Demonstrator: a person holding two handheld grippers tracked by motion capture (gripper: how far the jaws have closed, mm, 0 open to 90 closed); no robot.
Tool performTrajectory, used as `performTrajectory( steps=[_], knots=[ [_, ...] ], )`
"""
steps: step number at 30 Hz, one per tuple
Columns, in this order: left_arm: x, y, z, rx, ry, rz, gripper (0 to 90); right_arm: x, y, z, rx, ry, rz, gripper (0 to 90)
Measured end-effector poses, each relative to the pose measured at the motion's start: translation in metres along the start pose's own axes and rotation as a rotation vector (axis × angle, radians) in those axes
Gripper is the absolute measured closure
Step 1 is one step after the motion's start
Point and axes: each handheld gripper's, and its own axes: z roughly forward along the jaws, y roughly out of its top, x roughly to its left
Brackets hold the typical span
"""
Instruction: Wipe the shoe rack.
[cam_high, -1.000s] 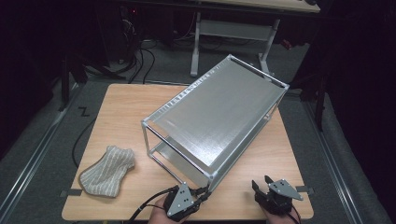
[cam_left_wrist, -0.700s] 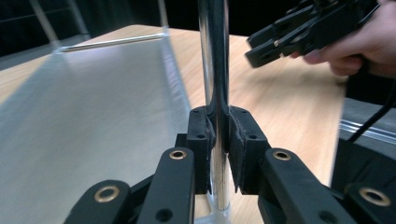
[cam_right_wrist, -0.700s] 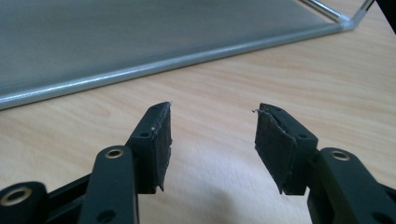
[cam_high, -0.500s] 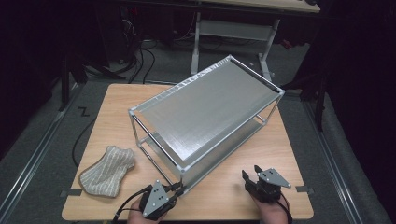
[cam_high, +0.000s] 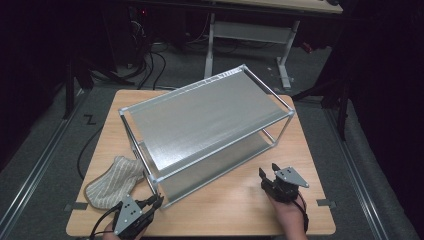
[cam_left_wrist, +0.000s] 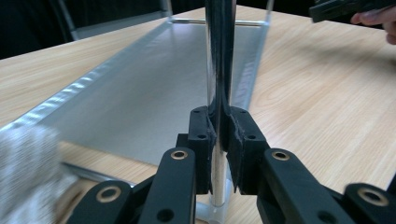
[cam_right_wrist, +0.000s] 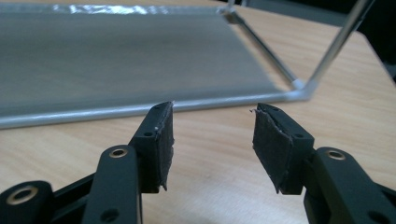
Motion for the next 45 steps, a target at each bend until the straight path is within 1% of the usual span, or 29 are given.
performTrajectory(
  steps=[3, 5, 7, 9, 14, 17, 21, 24, 25, 26, 27, 28, 29, 31, 33, 34, 36, 37, 39, 40, 41, 43, 45],
  knots=[
    [0.007, -0.003, -0.006, -0.002, 0.018, -0.017, 79.8, -0.002, 0.002, 0.001, -0.011, -0.002, 0.0, 49.2],
    [0.009, -0.005, -0.008, -0.002, 0.034, -0.008, 79.7, -0.003, 0.004, 0.003, -0.016, -0.012, 0.003, 49.9],
    [0.01, -0.005, -0.01, -0.001, 0.04, -0.007, 79.6, -0.005, 0.008, 0.004, -0.024, -0.034, 0.001, 50.1],
    [0.01, -0.004, -0.01, 0.008, 0.051, -0.003, 79.5, -0.007, 0.011, 0.006, -0.029, -0.073, -0.003, 50.4],
    [0.014, -0.005, -0.01, 0.006, 0.056, -0.005, 79.3, -0.019, 0.018, 0.012, -0.027, -0.11, 0.041, 50.4],
    [0.015, -0.005, -0.01, 0.006, 0.06, -0.011, 79.3, -0.024, 0.023, 0.019, -0.02, -0.13, 0.036, 50.4],
    [0.018, -0.003, -0.008, 0.01, 0.068, -0.025, 79.6, -0.031, 0.033, 0.031, -0.017, -0.157, 0.056, 50.8],
    [0.021, -0.003, -0.006, 0.013, 0.076, -0.035, 79.7, -0.036, 0.043, 0.041, -0.018, -0.182, 0.052, 50.8],
    [0.021, -0.003, -0.006, 0.012, 0.076, -0.036, 79.7, -0.037, 0.046, 0.045, -0.022, -0.189, 0.058, 50.9],
    [0.022, -0.003, -0.006, 0.012, 0.078, -0.034, 79.7, -0.04, 0.049, 0.049, -0.022, -0.193, 0.075, 51.0],
    [0.022, -0.003, -0.006, 0.012, 0.081, -0.032, 79.7, -0.044, 0.051, 0.052, -0.021, -0.199, 0.098, 51.8],
    [0.022, -0.003, -0.006, 0.011, 0.082, -0.034, 79.7, -0.052, 0.055, 0.057, -0.029, -0.215, 0.133, 54.1],
    [0.022, -0.003, -0.005, 0.011, 0.083, -0.037, 79.7, -0.052, 0.055, 0.057, -0.029, -0.215, 0.133, 54.1],
    [0.023, -0.002, -0.005, 0.009, 0.076, -0.044, 79.6, -0.059, 0.058, 0.063, -0.025, -0.215, 0.152, 56.4],
    [0.024, -0.002, -0.005, 0.009, 0.077, -0.048, 79.6, -0.064, 0.063, 0.067, -0.03, -0.202, 0.159, 58.4],
    [0.024, -0.002, -0.004, 0.008, 0.077, -0.048, 79.7, -0.066, 0.066, 0.069, -0.021, -0.202, 0.166, 58.9],
    [0.024, -0.002, -0.005, 0.012, 0.079, -0.044, 79.7, -0.069, 0.07, 0.072, -0.024, -0.213, 0.172, 63.6],
    [0.024, -0.002, -0.005, 0.011, 0.081, -0.044, 79.7, -0.071, 0.071, 0.073, -0.028, -0.213, 0.183, 65.6],
    [0.024, -0.002, -0.005, 0.013, 0.081, -0.039, 79.7, -0.073, 0.073, 0.076, -0.017, -0.208, 0.188, 68.3],
    [0.024, -0.002, -0.004, 0.011, 0.08, -0.038, 79.7, -0.074, 0.075, 0.077, -0.017, -0.198, 0.197, 73.4],
    [0.024, -0.002, -0.004, 0.011, 0.078, -0.039, 79.7, -0.074, 0.075, 0.077, -0.017, -0.198, 0.197, 73.4],
    [0.023, -0.002, -0.004, 0.012, 0.083, -0.03, 79.7, -0.073, 0.077, 0.078, -0.014, -0.192, 0.175, 80.4],
    [0.023, -0.002, -0.004, 0.012, 0.083, -0.029, 79.6, -0.07, 0.077, 0.078, -0.012, -0.213, 0.149, 80.5]
  ],
)
